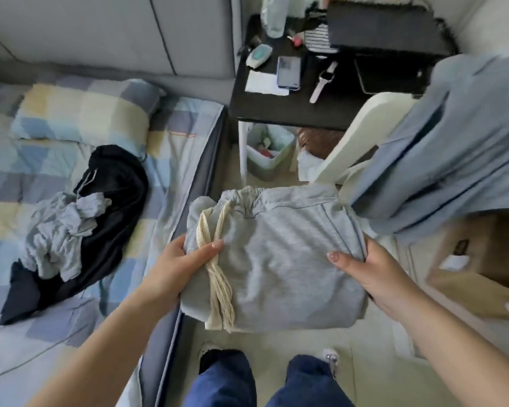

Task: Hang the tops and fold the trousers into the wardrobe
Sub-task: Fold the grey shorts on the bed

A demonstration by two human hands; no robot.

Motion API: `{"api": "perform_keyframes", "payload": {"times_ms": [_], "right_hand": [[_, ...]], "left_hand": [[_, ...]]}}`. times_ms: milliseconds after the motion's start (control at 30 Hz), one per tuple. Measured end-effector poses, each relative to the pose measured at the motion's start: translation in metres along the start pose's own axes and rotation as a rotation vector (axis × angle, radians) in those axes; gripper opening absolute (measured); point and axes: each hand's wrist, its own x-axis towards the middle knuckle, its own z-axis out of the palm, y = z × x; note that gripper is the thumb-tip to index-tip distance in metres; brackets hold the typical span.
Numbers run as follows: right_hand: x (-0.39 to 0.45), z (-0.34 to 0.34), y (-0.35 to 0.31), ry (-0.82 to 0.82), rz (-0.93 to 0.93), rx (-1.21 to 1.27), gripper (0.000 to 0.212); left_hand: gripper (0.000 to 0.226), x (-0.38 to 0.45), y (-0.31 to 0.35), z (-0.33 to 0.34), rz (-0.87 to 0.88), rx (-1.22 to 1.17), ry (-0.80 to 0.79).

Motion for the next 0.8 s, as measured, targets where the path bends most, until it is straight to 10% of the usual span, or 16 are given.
{"api": "perform_keyframes", "payload": {"times_ms": [333,500,633,800], "right_hand": [[-0.113,-0.229,0.033,0.371,-0.013,0.275,0.088],[-0.153,-0.310,0.048,0.586,-0.037,0.343,0.086],[-0.169,-0.360,0.060,0.716,-0.048,0.431,0.080],[-0.163,-0.411,0.075,0.935,0.005,0.499,0.017]], "left_hand": [[0.092,0.006,0.030,0.272,-0.004,0.147,-0.401],[0.053,0.009,0.040,0.389,-0.018,0.259,-0.522],[0.079,0.025,0.044,0.475,-0.007,0.355,-0.644],[0.049,0.062,0.042,0.567,-0.040,0.443,-0.765]]}}
